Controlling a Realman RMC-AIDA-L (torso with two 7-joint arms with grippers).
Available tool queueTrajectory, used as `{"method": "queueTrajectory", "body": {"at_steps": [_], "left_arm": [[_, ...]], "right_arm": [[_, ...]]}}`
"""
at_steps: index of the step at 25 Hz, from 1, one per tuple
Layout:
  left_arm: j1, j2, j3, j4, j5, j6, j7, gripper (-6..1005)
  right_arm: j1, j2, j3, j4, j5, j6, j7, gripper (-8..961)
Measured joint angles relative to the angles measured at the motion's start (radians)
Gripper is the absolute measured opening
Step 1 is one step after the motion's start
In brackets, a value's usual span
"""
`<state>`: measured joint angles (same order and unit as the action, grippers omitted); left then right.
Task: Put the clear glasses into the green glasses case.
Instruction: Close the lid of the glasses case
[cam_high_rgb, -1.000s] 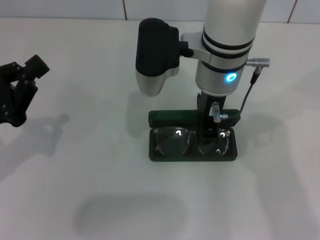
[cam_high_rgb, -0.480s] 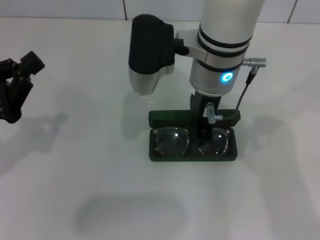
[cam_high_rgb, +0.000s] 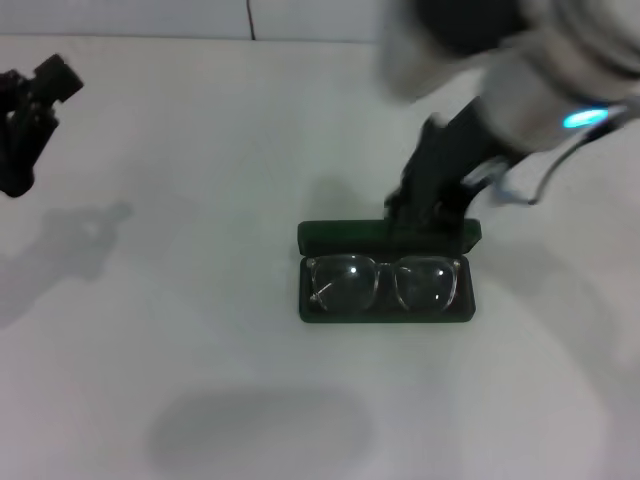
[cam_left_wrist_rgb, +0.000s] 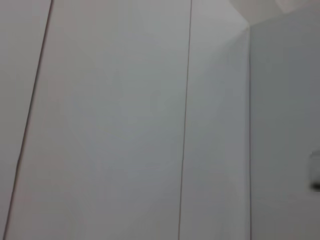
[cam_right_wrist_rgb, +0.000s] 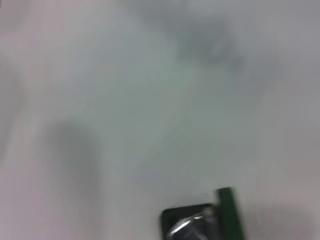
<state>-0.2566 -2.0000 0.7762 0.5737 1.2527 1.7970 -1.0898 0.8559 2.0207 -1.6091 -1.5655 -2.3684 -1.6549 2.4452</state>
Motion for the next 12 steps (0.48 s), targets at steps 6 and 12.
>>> {"method": "queueTrajectory", "body": {"at_steps": [6,12], "left_arm": [[-0.061,-0.012,0.005,0.01,0.083,-0.034,-0.055,30],[-0.104,-0.018,0.003,0.168,0.314,-0.057,-0.248,31]], "right_arm": [[-0.412,0.0,0.194,-0.407,0.08,0.047,-0.162,51],[-0.557,-0.002,0.417,-0.281,0.36,0.09,-0.328,18]]}}
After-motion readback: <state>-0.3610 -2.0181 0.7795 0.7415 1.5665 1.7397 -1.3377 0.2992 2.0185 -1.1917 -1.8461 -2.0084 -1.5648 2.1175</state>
